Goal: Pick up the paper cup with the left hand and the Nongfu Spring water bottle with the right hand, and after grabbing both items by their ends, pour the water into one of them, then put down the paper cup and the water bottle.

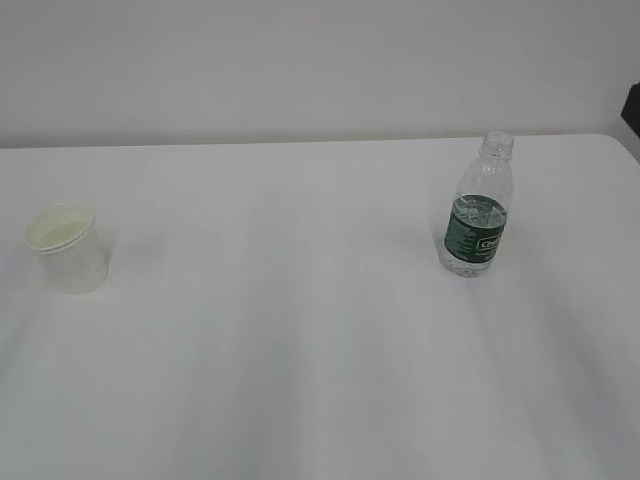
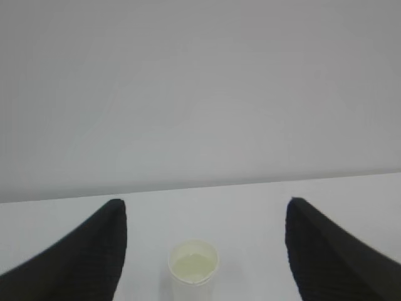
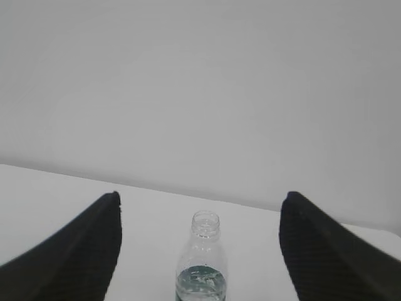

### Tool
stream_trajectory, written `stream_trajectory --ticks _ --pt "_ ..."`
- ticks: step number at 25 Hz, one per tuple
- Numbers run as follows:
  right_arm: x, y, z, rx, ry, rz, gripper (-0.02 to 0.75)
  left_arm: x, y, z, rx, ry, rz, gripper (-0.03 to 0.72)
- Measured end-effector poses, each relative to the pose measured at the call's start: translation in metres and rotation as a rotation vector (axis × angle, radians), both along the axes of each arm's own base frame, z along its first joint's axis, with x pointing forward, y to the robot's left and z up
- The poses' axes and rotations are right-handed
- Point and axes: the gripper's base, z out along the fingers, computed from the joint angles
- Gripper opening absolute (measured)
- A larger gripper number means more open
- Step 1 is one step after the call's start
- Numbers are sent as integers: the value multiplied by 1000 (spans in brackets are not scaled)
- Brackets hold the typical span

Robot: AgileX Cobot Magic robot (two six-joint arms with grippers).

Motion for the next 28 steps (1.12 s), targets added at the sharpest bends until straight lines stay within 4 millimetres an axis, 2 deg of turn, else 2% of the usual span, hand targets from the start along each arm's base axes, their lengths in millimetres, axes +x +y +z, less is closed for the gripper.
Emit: stream_trajectory --ticks 6,13,22,28 --pt "-17 -3 2 -18 42 22 594 -12 1 -3 -4 75 0 568" --pt "-31 -5 -1 -41 115 46 594 -23 2 10 -3 169 -2 568" --pt "-46 -7 -6 -70 189 70 594 -29 2 -1 -6 331 -14 568" --pt "-55 -9 -9 -125 231 81 594 -36 2 0 4 416 -15 565"
